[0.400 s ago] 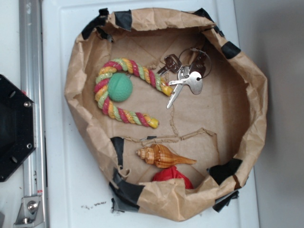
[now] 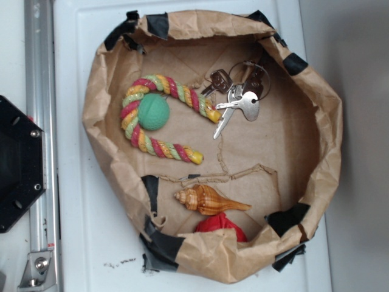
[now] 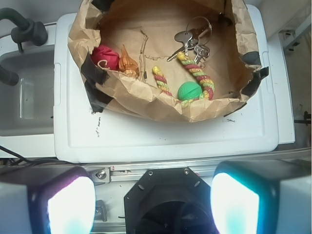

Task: Grab the multicolored rope.

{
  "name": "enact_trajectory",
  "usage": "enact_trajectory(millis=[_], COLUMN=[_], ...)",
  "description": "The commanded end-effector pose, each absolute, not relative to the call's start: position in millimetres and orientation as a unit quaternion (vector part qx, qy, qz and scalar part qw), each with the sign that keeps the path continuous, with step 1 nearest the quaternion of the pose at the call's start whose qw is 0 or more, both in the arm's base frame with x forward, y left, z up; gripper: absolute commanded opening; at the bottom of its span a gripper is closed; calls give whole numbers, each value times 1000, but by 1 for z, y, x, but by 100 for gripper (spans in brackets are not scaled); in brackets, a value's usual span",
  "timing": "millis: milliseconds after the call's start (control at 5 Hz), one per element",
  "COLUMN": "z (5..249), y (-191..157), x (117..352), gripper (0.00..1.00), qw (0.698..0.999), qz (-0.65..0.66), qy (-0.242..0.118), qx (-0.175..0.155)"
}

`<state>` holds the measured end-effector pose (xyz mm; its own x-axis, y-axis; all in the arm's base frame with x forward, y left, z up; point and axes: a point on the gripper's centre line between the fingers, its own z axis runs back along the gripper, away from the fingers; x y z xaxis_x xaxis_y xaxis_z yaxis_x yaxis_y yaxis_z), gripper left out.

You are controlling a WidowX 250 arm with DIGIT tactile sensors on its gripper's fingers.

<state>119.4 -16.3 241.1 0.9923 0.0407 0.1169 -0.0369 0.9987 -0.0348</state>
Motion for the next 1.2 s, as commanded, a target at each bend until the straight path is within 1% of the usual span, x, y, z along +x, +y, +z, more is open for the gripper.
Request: enact_trajectory(millis=[0,200,400,600,800,1000], z=[155,126,96,65,66,108], y=[0,9,12,3,8,27], x=[216,242,237,221,222,234], gripper=[100,100,100,100,100,100], qw=[1000,999,998,995,996,1000], qz=[-27,2,-11,-47,-36,2], qy=[7,22,57,78,80,26], qx=[14,24,32,44,23,5])
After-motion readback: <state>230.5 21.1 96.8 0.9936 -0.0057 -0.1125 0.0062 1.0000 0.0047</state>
